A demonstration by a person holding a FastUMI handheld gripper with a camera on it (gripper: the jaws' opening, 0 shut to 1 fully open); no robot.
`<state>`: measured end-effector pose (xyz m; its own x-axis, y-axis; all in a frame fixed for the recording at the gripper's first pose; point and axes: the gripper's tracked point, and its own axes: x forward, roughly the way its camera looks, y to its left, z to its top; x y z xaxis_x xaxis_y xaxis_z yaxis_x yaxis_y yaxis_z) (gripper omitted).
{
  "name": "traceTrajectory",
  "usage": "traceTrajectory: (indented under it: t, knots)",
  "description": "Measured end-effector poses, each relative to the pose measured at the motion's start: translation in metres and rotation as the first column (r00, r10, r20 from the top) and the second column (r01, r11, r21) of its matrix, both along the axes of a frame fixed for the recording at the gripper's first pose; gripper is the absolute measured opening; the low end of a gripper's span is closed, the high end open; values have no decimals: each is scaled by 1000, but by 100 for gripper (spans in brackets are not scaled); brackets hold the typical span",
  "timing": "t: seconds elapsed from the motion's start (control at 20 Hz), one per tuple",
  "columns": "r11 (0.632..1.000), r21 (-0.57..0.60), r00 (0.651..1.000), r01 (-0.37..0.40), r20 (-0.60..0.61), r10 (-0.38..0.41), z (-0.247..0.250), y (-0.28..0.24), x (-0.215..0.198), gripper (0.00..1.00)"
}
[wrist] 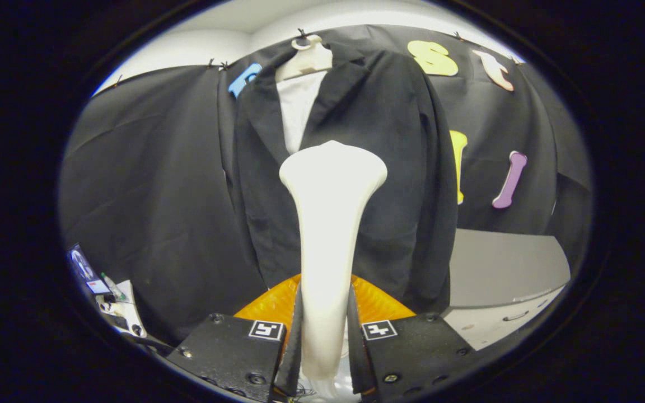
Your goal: Iron the clothes twice with a garment steamer, once on the left side and once on the right side.
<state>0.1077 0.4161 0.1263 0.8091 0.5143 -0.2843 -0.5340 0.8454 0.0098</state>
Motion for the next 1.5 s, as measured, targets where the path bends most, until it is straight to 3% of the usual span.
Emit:
traceTrajectory:
  t: [0.8, 1.5]
  knots:
    - [984, 47, 968, -171, 193, 159, 125, 125, -27, 38]
    - [991, -25, 970, -133, 204, 135, 118, 189, 23, 38]
